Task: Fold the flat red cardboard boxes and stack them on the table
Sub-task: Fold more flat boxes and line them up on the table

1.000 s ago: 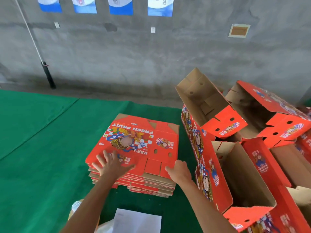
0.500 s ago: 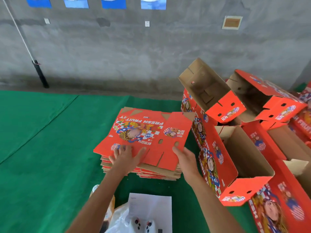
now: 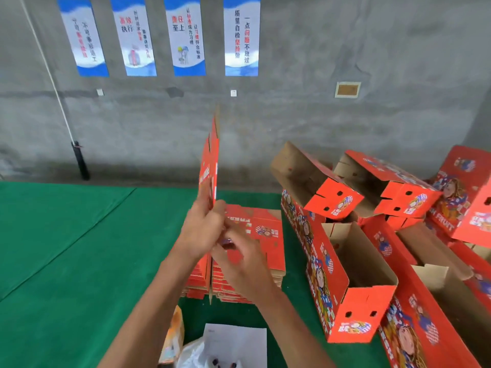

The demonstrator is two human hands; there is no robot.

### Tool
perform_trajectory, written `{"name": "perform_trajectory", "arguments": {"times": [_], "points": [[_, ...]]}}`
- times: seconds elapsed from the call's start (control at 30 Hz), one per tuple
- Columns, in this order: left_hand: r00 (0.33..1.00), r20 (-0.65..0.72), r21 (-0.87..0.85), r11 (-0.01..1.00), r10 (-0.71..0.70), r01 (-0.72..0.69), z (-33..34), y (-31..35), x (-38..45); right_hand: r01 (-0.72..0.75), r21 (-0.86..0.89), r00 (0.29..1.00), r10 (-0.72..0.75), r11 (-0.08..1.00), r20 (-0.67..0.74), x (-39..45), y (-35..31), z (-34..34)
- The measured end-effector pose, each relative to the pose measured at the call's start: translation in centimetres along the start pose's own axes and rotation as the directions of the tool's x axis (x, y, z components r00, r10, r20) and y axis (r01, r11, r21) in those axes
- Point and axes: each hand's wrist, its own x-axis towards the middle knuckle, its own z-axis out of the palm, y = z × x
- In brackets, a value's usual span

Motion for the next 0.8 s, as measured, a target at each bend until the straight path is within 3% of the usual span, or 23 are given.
{"name": "perform_trajectory", "arguments": {"times": [0.07, 0.17, 0.3, 0.37, 0.47, 0.53, 0.63, 0.8], "points": [[0.989, -0.138, -0.026, 0.997, 0.062, -0.066, -0.8, 1.2, -2.3, -0.077, -0.004, 0.995, 0.077, 0.997, 0.067, -1.6, -0.3, -0.7], [0.973, -0.212, -0.101, 0.988, 0.091, -0.115, -2.9, 2.1, -5.6, -0.244, -0.113, 0.969, 0.236, 0.963, -0.079, -3.4, 0.0, -2.7], [1.000, -0.026, -0.382, 0.924, 0.000, -0.010, -5.9, 1.6, -9.4, -0.518, -0.104, 0.831, 0.470, 0.849, -0.298, -5.4, 2.5, -7.5], [0.999, 0.035, -0.470, 0.881, -0.041, 0.053, -6.8, 0.6, -10.1, -0.575, -0.073, 0.773, 0.512, 0.815, -0.375, -6.8, 3.4, -9.8], [0.990, 0.106, -0.547, 0.826, -0.092, 0.135, -6.8, -1.1, -10.4, -0.683, 0.005, 0.630, 0.593, 0.730, -0.501, -9.1, 3.9, -13.1], [0.982, 0.159, -0.580, 0.795, -0.104, 0.179, -6.1, -2.5, -10.2, -0.692, 0.070, 0.580, 0.611, 0.719, -0.538, -10.3, 3.9, -14.9], [0.957, 0.251, -0.543, 0.798, -0.143, 0.261, -4.5, -5.3, -9.9, -0.677, 0.123, 0.546, 0.608, 0.725, -0.576, -11.7, 2.9, -16.7], [0.872, 0.293, -0.281, 0.837, -0.392, 0.470, -2.3, -10.0, -9.2, -0.686, 0.157, 0.478, 0.602, 0.711, -0.640, -15.1, 0.4, -18.7]]}}
